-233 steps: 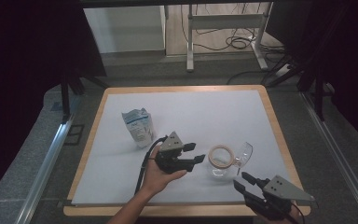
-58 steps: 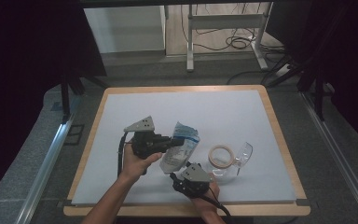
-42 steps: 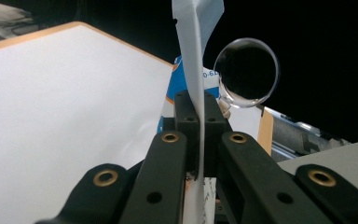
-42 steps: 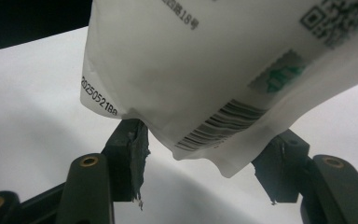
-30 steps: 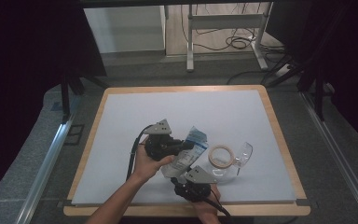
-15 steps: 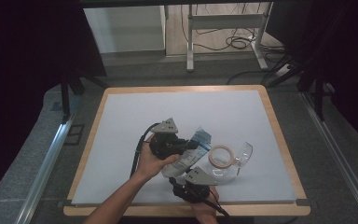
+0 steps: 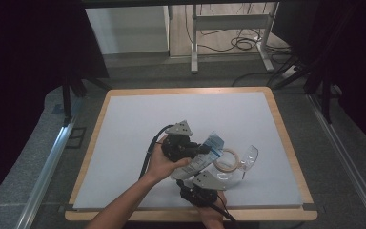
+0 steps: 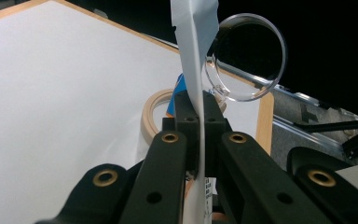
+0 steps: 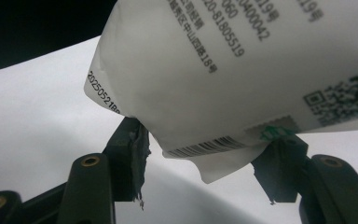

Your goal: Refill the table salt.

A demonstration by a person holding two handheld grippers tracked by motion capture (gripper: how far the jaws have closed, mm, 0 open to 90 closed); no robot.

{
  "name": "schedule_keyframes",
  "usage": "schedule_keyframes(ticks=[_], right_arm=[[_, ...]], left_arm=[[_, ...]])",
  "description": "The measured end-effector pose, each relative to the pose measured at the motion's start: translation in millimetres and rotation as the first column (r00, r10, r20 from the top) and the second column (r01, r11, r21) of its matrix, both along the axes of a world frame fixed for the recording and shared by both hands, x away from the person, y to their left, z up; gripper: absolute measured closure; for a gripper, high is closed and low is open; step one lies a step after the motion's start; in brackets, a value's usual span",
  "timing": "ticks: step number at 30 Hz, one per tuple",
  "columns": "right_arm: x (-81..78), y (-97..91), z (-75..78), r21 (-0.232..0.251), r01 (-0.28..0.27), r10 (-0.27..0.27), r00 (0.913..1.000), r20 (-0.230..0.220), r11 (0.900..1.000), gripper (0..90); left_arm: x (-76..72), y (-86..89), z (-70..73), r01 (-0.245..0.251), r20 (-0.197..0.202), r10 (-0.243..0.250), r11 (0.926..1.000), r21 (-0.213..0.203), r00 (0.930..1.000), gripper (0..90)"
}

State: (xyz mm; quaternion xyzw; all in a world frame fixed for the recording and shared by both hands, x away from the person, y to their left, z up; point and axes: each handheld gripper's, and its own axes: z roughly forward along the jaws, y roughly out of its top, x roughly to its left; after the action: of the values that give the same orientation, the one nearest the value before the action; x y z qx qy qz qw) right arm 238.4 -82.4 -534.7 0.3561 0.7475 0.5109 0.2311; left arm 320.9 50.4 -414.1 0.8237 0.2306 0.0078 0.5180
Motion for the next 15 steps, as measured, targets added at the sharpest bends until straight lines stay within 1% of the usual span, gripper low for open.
schedule_keyframes(ticks=[6, 10, 15], right_arm=[[0.4, 0.5, -0.5, -0.014, 0.018, -0.018, 0.9998, 0.012, 0.9997, 42.4], [1.5, -0.3, -1.8, -0.018, 0.03, -0.03, 0.9993, 0.021, 0.9994, 42.4], [1.6, -0.1, -0.4, -0.017, 0.047, -0.047, 0.9983, 0.036, 0.9987, 42.4]], left_arm=[[1.3, -3.9, 0.0, 0.014, -0.013, -0.014, 0.9999, 0.009, 0.9998, 90.0], [2.1, -7.9, 0.5, 0.022, -0.015, -0.022, 0.9995, 0.023, 0.9997, 90.0], [2.7, -12.7, 4.5, 0.033, -0.012, -0.032, 0.9987, 0.039, 0.9994, 90.0]])
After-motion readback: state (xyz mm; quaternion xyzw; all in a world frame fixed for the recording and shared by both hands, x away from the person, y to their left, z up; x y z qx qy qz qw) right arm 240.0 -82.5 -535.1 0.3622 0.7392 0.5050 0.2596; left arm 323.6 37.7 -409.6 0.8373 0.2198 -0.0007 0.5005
